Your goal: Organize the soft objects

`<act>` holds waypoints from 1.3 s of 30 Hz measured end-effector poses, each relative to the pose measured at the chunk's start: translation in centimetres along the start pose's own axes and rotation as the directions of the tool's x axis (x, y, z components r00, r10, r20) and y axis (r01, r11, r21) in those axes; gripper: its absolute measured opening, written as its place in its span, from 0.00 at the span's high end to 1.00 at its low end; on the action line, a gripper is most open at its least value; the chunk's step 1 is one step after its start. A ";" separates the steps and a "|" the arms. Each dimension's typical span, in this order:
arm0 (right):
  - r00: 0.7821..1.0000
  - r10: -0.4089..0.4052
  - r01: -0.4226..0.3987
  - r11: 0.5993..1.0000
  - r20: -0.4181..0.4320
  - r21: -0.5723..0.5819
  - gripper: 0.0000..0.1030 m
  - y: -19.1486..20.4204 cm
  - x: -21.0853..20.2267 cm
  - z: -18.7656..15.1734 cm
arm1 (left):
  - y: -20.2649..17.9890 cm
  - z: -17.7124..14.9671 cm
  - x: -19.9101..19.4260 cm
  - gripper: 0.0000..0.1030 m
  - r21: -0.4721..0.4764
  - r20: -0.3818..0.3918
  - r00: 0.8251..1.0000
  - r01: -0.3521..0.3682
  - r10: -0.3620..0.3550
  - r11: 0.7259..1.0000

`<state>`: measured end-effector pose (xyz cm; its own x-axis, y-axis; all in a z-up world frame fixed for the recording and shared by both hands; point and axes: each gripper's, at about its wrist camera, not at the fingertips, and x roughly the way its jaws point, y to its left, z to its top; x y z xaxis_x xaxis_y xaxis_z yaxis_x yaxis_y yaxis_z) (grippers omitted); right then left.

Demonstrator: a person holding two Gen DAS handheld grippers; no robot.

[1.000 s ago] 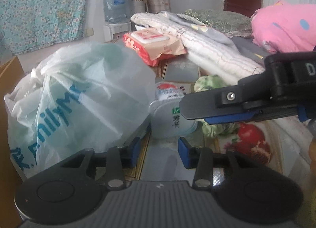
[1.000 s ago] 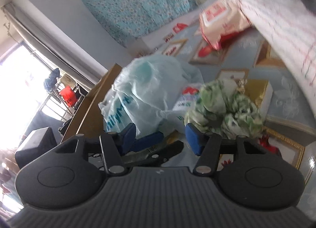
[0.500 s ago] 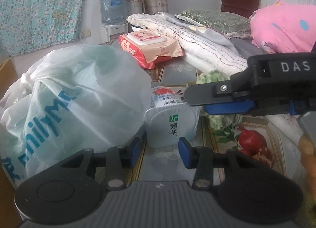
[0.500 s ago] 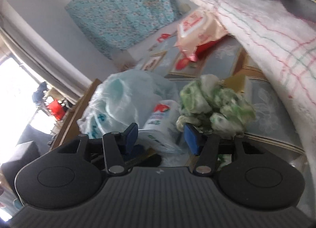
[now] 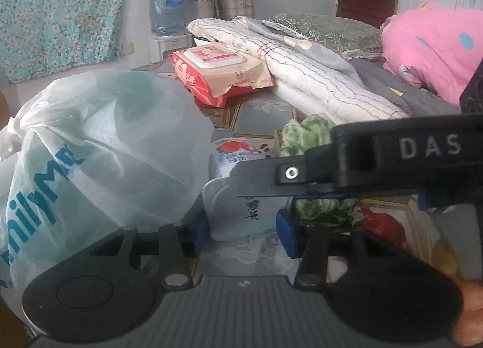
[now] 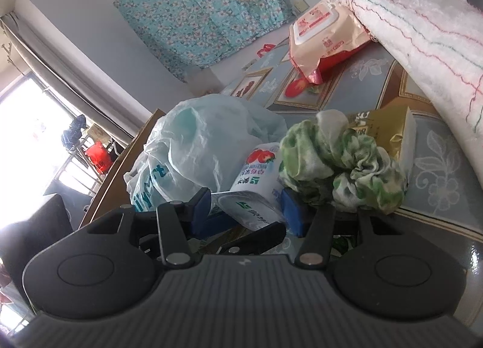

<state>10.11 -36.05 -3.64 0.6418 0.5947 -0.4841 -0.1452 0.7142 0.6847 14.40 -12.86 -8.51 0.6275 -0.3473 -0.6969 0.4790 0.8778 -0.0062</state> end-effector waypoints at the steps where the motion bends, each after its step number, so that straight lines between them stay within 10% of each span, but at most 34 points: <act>1: 1.000 -0.003 0.003 1.000 -0.002 -0.002 0.50 0.1 0.0 0.0 | 0.0 0.0 0.0 0.52 -0.003 0.001 1.000 0.000 0.000 1.000; 39: 0.991 0.125 -0.133 0.953 0.046 0.273 0.38 -1.3 -2.8 1.0 | 2.7 2.6 -2.8 0.53 -0.287 -0.008 0.987 0.153 -0.163 0.945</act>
<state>9.25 -39.02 -2.68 0.6526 0.6617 -0.3691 -0.0184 0.5009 0.8653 15.55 -10.38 -4.75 0.5363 -0.4827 -0.6924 0.3727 0.8715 -0.3188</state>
